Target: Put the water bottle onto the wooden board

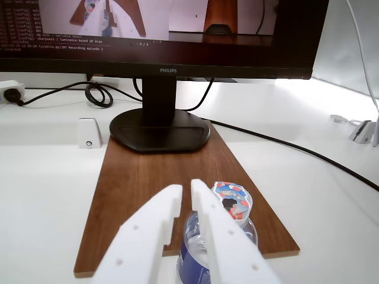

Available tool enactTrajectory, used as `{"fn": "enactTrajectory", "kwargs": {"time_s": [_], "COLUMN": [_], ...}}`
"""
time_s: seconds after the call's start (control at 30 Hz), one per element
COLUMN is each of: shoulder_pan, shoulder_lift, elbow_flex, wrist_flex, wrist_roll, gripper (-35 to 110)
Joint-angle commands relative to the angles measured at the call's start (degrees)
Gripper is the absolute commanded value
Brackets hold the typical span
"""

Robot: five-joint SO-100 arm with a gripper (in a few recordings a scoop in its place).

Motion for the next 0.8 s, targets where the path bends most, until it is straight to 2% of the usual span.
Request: {"fn": "enactTrajectory", "kwargs": {"time_s": [0.0,0.3,0.47,0.6,0.77], "shoulder_pan": [1.32,1.41,1.76,0.44,0.70], "shoulder_lift": [1.41,1.41,1.41,1.41,1.41], "elbow_flex": [0.62,0.09,-8.00,-13.36,-23.82], "wrist_flex": [0.44,1.23,14.15,15.73,26.02], "wrist_roll": [-0.53,-0.44,0.88,1.14,1.14], "gripper": [0,0,1,2,3]}}
